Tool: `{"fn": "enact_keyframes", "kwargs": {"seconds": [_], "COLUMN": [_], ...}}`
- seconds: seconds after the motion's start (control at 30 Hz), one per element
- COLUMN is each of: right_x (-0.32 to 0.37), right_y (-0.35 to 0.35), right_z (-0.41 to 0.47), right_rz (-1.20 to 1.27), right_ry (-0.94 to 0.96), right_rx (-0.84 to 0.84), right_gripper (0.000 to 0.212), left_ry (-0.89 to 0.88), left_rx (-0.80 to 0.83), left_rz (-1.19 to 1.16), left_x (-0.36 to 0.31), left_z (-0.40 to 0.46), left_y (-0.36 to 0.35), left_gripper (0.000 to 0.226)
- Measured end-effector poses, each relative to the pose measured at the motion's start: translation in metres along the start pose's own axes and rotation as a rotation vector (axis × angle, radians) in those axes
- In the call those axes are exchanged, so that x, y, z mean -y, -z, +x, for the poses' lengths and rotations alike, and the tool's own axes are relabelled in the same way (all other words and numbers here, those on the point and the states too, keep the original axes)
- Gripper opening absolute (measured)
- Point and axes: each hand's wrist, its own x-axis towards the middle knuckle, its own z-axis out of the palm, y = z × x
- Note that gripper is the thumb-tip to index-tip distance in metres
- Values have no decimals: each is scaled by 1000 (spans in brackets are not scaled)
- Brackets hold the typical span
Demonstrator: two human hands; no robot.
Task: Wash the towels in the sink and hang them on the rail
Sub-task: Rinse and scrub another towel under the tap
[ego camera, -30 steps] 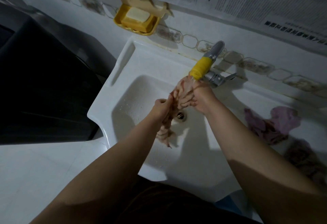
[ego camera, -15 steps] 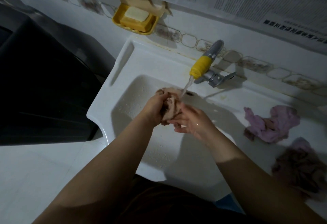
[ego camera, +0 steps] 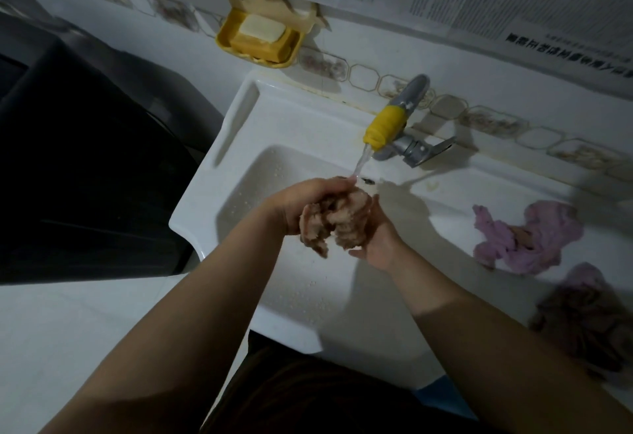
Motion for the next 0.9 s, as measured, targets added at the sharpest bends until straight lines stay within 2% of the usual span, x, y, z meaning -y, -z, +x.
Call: {"fn": "enact_keyframes", "kwargs": {"seconds": [0.1,0.2,0.27,0.33,0.4,0.47,0.6,0.7,0.77,0.9], "right_x": [-4,3,14,28,43,54,47,49,66,66], "right_y": [-6,-1,1,0,-5,-16,-52,-69,-67,-73], "right_z": [-6,-14,-22,-32,-42,-51,-54,-45,-38,-39], "right_rz": [29,-123,-182,-154,-112,-159,-598,-761,-710,-580], "right_ry": [-39,32,98,186,308,401,576,652,623,599], "right_rx": [107,197,203,98,10,-41,-244,-408,-504,-441], "right_gripper": [62,59,38,8,9,13,33,44,44,38], "left_ry": [-46,52,95,57,18,-25,-62,-115,-112,-157], "left_rx": [10,-155,-295,-410,-455,-482,-509,-494,-521,-629], "left_rz": [147,504,775,835,678,398,-143,-238,-265,-154], "left_x": [-8,-18,-21,-16,-5,8,16,16,14,5], "left_z": [-5,-13,-15,-13,-8,0,25,39,42,43], "left_y": [16,31,40,51,57,51,12,-18,-33,-30], "left_gripper": [21,27,31,38,39,32,40,47,51,47]}}
